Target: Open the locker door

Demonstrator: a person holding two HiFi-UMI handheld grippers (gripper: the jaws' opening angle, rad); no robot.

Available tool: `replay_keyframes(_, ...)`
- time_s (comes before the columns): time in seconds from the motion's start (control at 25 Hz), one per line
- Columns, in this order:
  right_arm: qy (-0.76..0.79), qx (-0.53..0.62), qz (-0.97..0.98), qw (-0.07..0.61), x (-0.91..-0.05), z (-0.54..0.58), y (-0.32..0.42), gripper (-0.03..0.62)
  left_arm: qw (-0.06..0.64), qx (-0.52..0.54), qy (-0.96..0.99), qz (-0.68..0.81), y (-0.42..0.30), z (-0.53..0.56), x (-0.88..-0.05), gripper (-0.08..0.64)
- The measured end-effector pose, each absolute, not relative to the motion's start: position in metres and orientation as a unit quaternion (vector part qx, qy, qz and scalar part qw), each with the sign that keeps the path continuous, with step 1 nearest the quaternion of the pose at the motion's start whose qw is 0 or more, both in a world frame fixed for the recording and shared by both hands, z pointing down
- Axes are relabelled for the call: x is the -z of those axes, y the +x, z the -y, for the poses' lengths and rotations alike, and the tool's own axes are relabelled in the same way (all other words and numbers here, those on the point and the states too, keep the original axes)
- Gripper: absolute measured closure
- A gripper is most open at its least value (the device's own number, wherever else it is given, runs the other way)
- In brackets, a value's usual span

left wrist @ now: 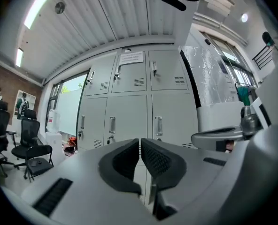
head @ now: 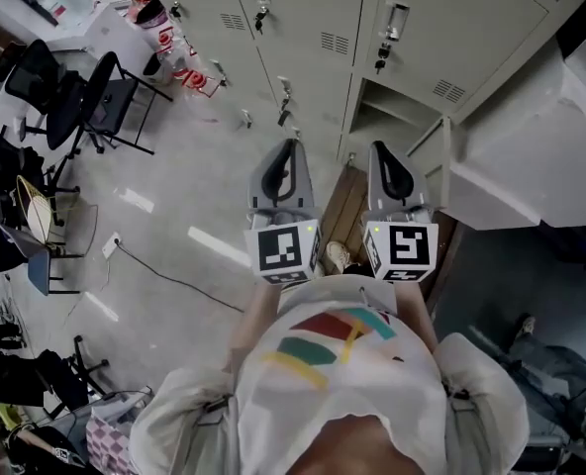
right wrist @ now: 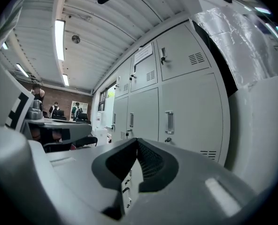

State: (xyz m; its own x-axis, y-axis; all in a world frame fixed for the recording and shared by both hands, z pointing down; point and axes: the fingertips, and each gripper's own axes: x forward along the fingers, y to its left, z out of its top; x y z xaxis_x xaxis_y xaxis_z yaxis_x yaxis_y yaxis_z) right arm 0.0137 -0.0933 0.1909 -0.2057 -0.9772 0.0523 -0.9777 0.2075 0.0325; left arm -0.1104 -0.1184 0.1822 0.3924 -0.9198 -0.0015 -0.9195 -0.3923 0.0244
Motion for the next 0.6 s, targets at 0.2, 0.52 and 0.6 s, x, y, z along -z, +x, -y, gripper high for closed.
replay_keyframes(0.2,0.615,-0.013,0.788,0.021,-0.189,0.086,0.01,0.591,0.01,0.001,0.828,0.561,-0.116,0.118,-0.184,0.535)
replay_keyframes(0.52,0.617,-0.011,0.786,0.033,-0.195,0.082,0.022,0.591,0.012,-0.006,0.831,0.556,-0.105,0.12,-0.187,0.535)
replay_keyframes(0.6,0.616,-0.009,0.787,0.034,-0.194,0.082,0.022,0.591,0.009,-0.007,0.832,0.555,-0.102,0.119,-0.185,0.535)
